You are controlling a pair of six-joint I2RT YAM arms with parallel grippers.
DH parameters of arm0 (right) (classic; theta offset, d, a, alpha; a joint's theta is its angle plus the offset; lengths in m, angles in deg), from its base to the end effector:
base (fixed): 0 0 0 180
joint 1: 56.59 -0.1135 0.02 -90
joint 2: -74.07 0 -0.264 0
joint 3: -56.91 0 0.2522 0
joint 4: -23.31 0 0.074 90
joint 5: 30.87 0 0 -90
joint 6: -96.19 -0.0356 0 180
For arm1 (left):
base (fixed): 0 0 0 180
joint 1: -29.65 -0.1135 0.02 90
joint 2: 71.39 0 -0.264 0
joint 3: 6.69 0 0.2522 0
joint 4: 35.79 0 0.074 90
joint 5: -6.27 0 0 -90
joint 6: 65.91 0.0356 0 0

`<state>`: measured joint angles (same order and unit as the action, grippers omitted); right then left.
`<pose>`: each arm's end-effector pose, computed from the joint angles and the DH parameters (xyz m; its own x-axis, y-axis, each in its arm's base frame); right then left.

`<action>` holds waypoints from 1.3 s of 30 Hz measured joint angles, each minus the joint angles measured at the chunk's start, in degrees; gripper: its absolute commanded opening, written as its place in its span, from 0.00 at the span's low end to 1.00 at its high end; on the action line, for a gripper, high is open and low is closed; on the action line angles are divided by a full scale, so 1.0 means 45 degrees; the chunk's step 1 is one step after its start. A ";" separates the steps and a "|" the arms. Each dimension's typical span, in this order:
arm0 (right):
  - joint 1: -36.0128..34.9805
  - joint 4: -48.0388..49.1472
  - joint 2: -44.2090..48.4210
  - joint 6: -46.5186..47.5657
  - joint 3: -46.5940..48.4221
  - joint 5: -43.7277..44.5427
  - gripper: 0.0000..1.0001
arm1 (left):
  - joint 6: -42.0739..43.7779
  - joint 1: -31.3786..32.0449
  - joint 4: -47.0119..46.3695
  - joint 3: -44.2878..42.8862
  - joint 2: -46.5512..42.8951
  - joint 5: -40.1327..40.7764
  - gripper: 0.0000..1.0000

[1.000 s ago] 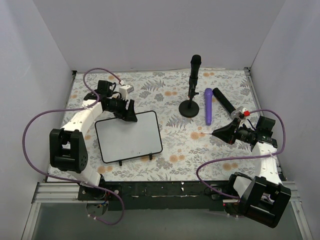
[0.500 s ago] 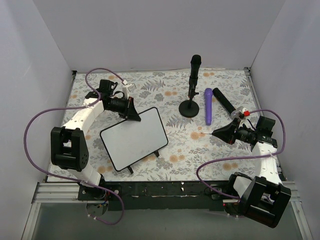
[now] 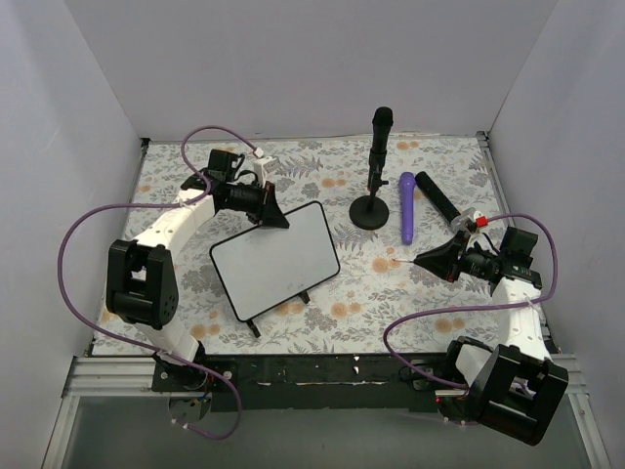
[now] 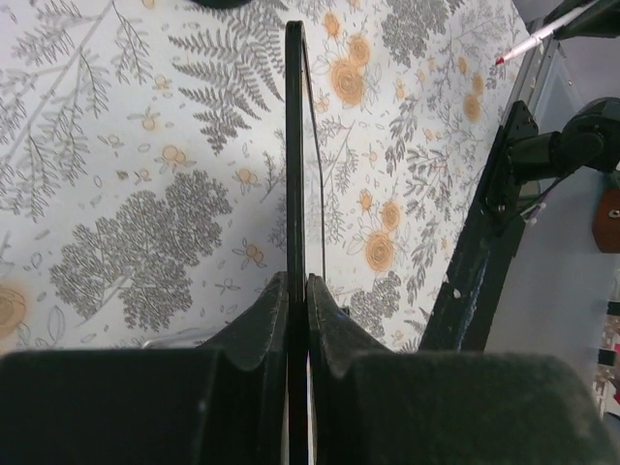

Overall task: Write a sentence on the whiteboard
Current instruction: Move the whiteboard stand to the center of the board, then pick up the whiteboard from the whiteboard stand.

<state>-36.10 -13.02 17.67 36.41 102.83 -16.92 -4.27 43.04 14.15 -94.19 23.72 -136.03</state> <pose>0.1792 -0.0301 0.2273 -0.3194 -0.0102 -0.9475 -0.8085 0.5245 0.2669 0.3290 -0.1073 0.2622 -0.9858 -0.0639 -0.1550 0.0981 0.5298 -0.8424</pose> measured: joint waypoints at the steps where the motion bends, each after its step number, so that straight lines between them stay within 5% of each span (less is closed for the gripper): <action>1: 0.0000 -0.0005 0.0000 0.0000 0.0000 0.0000 0.01 | -0.0112 0.0053 -0.0296 -0.0005 0.0000 0.0039 0.00; 16: 0.0000 -0.0005 0.0000 0.0024 0.0053 0.0121 0.01 | -0.0418 0.1219 -0.3803 -0.1370 0.0670 0.1311 0.00; 33: 0.0000 -0.0019 -0.0058 0.0058 0.0068 0.0214 0.01 | -0.0627 0.2259 -0.4571 -0.0933 0.0049 0.3973 0.00; 39: 0.0000 -0.0019 -0.0063 0.0053 0.0068 0.0253 0.01 | -0.0665 0.2526 -0.4580 -0.0767 -0.0189 0.4648 0.10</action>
<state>-36.10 -13.10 17.38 36.65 103.13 -15.78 -7.26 54.40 -6.46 -97.64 22.87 -115.11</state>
